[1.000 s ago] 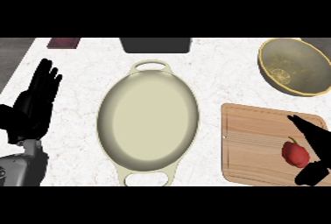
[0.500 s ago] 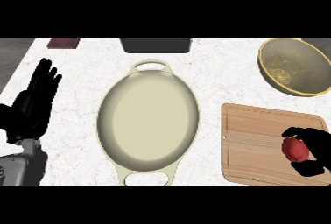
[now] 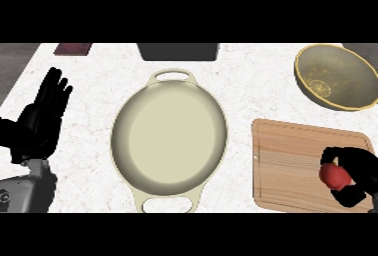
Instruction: Pick the bell pepper from the cutting board and place it in the pot
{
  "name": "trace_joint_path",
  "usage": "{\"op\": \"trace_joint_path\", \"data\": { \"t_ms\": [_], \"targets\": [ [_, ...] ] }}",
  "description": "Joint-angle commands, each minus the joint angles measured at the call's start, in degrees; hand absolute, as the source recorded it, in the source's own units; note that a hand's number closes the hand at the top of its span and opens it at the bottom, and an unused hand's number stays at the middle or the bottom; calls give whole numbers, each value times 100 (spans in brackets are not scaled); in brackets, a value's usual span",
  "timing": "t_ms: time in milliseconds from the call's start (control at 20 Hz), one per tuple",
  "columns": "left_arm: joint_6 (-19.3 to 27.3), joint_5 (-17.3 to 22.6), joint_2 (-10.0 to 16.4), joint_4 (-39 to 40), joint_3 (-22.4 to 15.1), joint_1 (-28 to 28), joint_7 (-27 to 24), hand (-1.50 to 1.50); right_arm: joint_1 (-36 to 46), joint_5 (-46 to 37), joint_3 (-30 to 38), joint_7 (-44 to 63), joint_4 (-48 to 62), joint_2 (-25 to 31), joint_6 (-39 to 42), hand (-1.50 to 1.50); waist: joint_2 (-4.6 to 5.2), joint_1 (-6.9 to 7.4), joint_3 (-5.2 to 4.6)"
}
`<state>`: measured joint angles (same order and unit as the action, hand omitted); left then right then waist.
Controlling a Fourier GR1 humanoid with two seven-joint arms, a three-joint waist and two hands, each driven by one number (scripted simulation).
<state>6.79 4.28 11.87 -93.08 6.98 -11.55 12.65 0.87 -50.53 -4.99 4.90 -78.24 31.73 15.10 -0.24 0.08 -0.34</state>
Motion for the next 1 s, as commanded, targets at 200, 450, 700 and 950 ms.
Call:
{"op": "trace_joint_path", "data": {
  "t_ms": [200,450,700,950],
  "targets": [
    [-104,18,-68,-7,-201,-202,114,0,433,-537,-2131,1399,-999,-2759,71,150,25,525,24],
    [-178,37,-167,28,-359,-350,94,0,865,-501,-3118,2350,-1025,-3139,-276,150,38,721,27],
    [-181,-8,-153,69,-382,-272,104,0,1262,-445,-3697,3387,-1548,-3163,-1428,150,-68,688,42],
    [-166,-21,-137,216,-333,-256,90,0,1871,-1017,-4056,4536,-1996,-3170,-2522,150,-120,534,14]
  ]
}}
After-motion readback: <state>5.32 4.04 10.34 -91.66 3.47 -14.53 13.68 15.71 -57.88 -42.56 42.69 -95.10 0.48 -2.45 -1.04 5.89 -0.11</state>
